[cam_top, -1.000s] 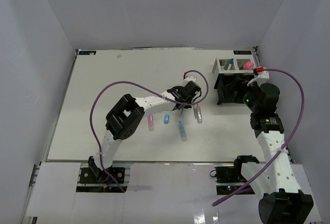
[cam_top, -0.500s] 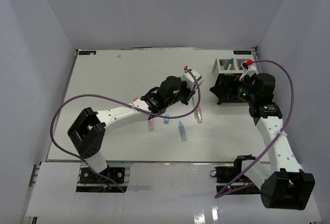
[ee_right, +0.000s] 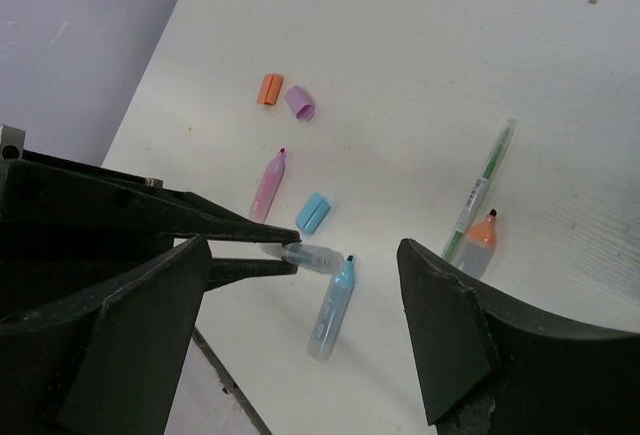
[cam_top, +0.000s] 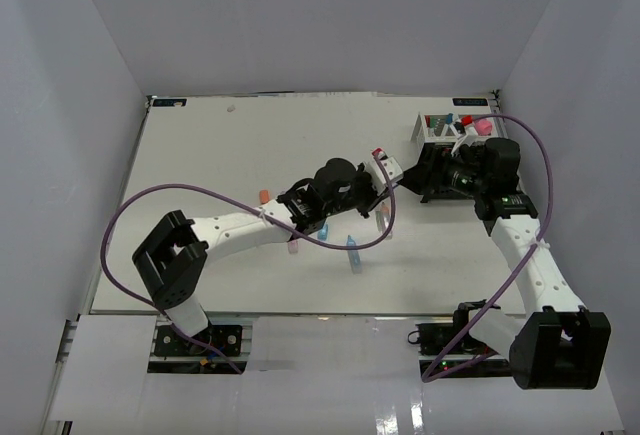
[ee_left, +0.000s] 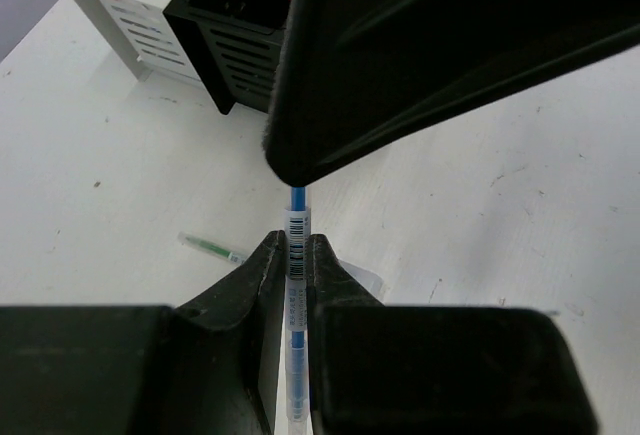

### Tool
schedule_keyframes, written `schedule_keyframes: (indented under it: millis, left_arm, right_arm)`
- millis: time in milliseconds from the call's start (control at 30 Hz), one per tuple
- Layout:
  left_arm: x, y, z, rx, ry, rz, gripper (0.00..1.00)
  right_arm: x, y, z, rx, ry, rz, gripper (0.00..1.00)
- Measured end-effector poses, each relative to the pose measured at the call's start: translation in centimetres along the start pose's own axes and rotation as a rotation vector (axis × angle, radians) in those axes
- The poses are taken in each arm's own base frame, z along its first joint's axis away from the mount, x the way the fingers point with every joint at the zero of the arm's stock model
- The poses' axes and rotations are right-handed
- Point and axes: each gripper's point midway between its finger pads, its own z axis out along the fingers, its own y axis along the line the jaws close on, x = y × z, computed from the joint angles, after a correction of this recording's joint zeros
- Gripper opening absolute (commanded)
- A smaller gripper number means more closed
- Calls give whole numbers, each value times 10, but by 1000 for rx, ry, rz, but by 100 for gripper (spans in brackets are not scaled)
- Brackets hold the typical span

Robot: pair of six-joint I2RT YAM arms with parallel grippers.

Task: Sort the stationery into containers
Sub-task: Pick up the pen from the center of the board, then place the pen in the storage box.

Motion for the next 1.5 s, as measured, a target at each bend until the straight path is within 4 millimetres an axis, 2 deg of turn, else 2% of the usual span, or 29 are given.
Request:
schedule_keyframes:
  millis: [133,200,233,267,467,800,1000,1033,1133,1167,1233,1267,1300,1333,1500]
  left_arm:
    - [2,-9,1,27,-13,25,4]
    - [3,-11,1,34,-15,34,5]
    - [3,-12,1,35,-20,38,5]
    - [2,-13,1,36,-27,42,5]
    - [2,-11,-2,23,-56,55,5]
    - [-8,-7,-4,1,-99,58,5]
    - [-8,-6,-4,-8,-98,56,8]
    - [-8,-6,-4,-10,-96,53,11]
    - [-7,-6,-4,-12,-95,47,34]
    - [-7,-5,-4,-17,-94,44,53]
    - [-6,-3,-4,-31,-91,37,73]
    - [-5,-1,-4,-42,-88,31,89]
    - [-3,1,-5,-58,-82,28,96]
    - [0,3,-6,-70,-74,17,98]
    - [17,13,-15,-150,-33,-48,98]
  right_arm:
    - [4,2,5,-23,20,14,74]
    - [4,3,6,-31,23,14,65]
    - [4,4,6,-34,23,14,65]
    - [4,4,6,-36,24,16,59]
    - [5,5,6,-43,27,13,42]
    - [6,8,5,-57,33,9,32]
    - [7,10,5,-72,39,2,9]
    - [8,11,5,-73,39,2,8]
    - [8,11,5,-73,39,-1,8]
    - [8,10,5,-69,38,-4,8]
    - [6,7,4,-45,28,-10,8]
    - [5,6,3,-29,21,-14,8]
    - [3,4,2,-12,11,-21,8]
    - [2,3,0,5,1,-29,8]
    - [-19,-13,-14,175,-90,-98,8]
